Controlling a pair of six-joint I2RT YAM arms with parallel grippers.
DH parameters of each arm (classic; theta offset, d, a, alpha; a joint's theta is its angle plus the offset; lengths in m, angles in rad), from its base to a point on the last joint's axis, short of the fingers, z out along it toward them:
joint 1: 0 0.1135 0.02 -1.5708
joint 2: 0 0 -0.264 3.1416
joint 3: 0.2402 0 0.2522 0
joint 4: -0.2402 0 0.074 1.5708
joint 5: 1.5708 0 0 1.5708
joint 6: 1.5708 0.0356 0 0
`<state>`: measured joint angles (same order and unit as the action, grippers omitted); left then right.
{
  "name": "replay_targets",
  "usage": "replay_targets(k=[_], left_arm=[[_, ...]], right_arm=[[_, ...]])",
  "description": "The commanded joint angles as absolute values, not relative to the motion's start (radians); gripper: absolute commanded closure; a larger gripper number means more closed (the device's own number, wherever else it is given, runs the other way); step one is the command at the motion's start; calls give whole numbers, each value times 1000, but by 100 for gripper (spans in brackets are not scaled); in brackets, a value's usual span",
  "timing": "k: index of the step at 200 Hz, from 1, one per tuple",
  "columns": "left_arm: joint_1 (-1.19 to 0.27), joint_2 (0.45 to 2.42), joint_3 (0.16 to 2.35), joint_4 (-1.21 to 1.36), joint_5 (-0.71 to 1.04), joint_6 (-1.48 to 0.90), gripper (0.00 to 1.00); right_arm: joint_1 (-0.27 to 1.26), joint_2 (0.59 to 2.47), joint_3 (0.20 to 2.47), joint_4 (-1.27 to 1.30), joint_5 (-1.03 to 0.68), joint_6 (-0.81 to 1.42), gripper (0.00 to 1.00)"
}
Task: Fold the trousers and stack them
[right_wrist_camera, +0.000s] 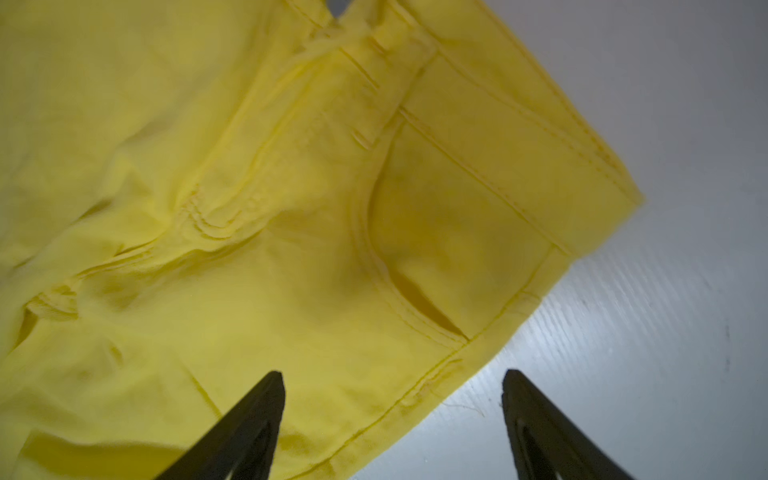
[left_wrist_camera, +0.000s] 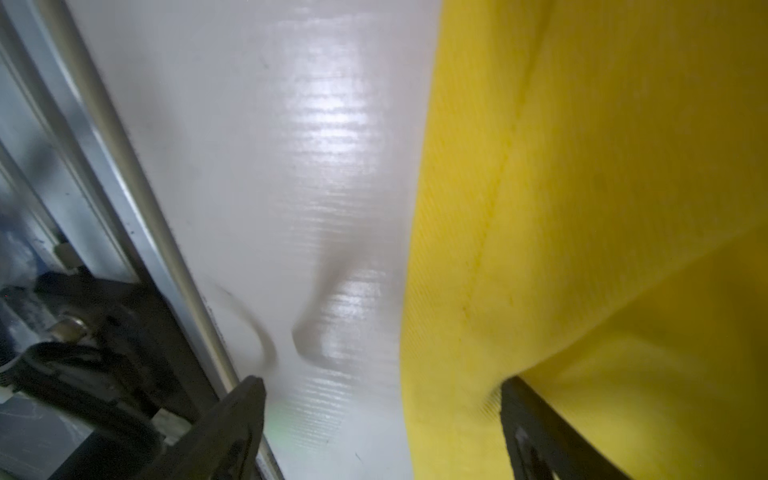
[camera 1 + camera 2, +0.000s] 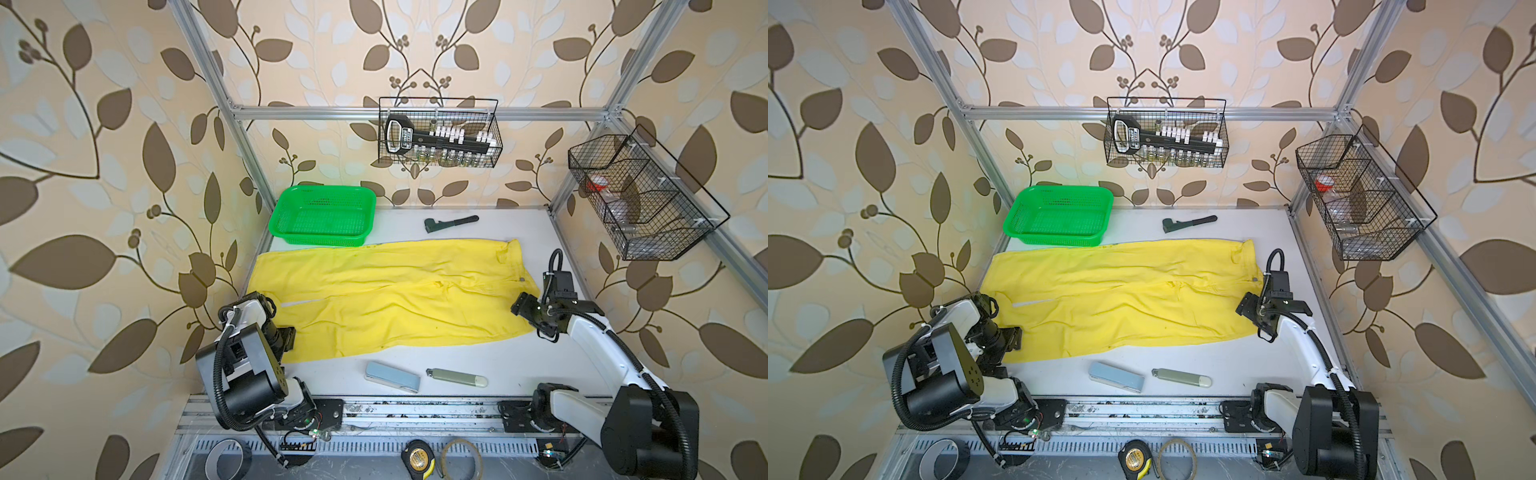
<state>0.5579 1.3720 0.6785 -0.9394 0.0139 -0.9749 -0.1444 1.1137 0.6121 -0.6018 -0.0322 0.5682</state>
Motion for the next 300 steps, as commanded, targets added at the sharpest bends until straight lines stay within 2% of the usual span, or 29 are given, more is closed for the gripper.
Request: replay_targets(k=[1,49,81,101,117,134,155,180,263,300], left_arm=[[565,1404,673,-902,45,-1002,11],[565,1476,656,-831,51,-996,17],[565,1504,627,-780,48,-991,30],[565,1541,609,-755,59,-989,42],[565,1544,600,-751,49,-982,55],[565,1512,614,-780,37,-971,76],[565,1447,657,-846,-11,-951,100],[565,1357,720,-926,-49,-926,100],[564,1130,921,-1195,-168,-910,100],[550,1101,1027,-1285,-236,-915,100]], right_arm=[[-174,1124,562,-582,-52,673,19],[-184,1243,543,-432,-62,695,25],[-185,1318,527,-372,-53,690,34],[-174,1344,514,-329,-48,683,45],[-176,1353,509,-309,-57,669,62],[-176,1334,524,-317,-57,652,81],[-175,1289,558,-358,-36,643,96],[-176,1223,613,-437,11,628,100],[-185,948,770,-733,207,608,100],[-192,832,831,-867,316,594,100]])
